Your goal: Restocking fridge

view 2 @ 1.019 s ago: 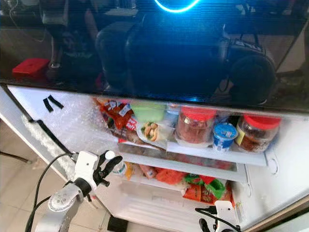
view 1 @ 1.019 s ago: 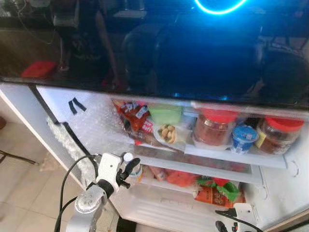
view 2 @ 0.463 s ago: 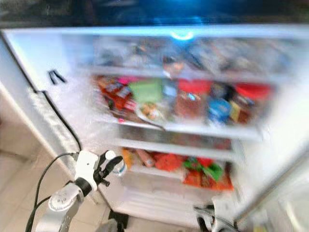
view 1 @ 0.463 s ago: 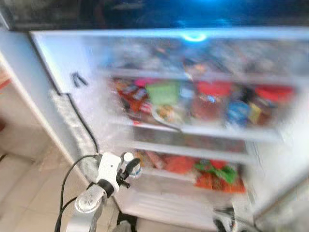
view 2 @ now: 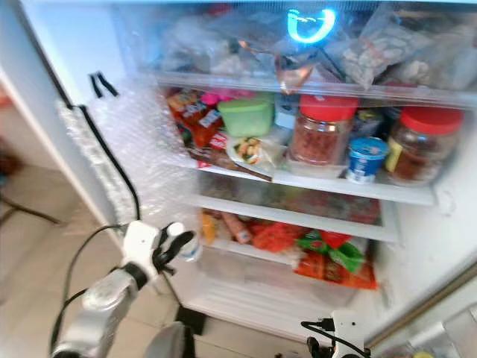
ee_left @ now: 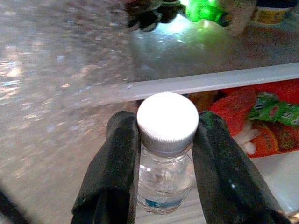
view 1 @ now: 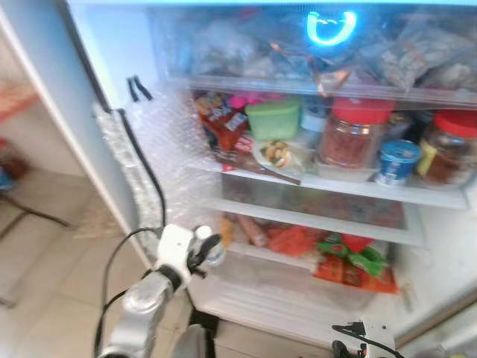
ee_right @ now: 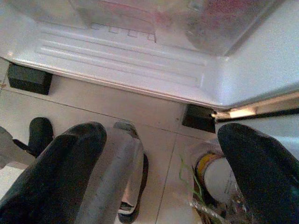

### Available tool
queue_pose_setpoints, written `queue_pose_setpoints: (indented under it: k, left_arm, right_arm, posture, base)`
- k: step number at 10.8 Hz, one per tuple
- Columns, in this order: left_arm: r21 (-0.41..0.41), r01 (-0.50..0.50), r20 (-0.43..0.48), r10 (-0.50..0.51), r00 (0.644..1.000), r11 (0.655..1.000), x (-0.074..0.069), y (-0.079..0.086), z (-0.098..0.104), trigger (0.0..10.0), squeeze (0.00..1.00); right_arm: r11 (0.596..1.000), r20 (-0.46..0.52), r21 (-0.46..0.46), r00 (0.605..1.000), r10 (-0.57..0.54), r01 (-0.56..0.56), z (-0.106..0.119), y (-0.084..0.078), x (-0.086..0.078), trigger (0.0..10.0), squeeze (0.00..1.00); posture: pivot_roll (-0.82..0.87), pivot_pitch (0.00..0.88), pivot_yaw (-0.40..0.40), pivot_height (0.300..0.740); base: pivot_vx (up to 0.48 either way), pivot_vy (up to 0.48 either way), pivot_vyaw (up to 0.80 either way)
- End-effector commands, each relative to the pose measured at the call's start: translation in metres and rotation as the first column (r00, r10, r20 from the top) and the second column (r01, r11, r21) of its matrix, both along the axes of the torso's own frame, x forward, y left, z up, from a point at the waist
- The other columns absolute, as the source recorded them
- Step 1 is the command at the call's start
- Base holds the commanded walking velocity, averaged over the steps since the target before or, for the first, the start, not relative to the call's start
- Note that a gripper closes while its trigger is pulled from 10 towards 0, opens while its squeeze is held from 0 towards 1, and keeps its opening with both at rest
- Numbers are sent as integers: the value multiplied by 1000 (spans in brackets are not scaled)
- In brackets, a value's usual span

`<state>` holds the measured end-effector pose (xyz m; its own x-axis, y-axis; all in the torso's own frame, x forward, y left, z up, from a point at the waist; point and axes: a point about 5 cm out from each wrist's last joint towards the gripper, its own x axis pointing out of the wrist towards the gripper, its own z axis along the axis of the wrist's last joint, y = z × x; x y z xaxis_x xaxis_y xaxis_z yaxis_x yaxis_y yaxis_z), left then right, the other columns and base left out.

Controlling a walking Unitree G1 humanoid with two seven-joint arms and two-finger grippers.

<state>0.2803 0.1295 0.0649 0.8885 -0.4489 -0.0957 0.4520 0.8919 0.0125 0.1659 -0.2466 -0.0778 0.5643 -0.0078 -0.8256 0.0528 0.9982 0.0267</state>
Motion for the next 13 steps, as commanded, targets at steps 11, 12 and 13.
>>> queue_pose_setpoints:
  k: [11, 12, 13]
  left_arm:
    - [-53, 92, 66, -88, 994, 994, 37, -28, 15, 10000, 0]
    - [-46, 91, 66, -88, 994, 995, 37, -27, 13, 10000, 0]
    - [-43, 87, 70, -84, 994, 995, 36, -24, 12, 10000, 0]
  right_arm:
    - [999, 4, -40, 999, 36, -36, 0, -2, -1, 10000, 0]
    - [996, -25, -89, 1000, -3, 1, -1, -6, -4, 10000, 0]
    - [989, -32, -134, 997, -68, 63, -2, -10, -6, 10000, 0]
  posture:
    - [-110, 41, 62, 651]
    - [-103, 43, 58, 651]
    - [-103, 45, 58, 651]
  base:
    - [0, 0, 0]
    - [0, 0, 0]
    - [0, 0, 0]
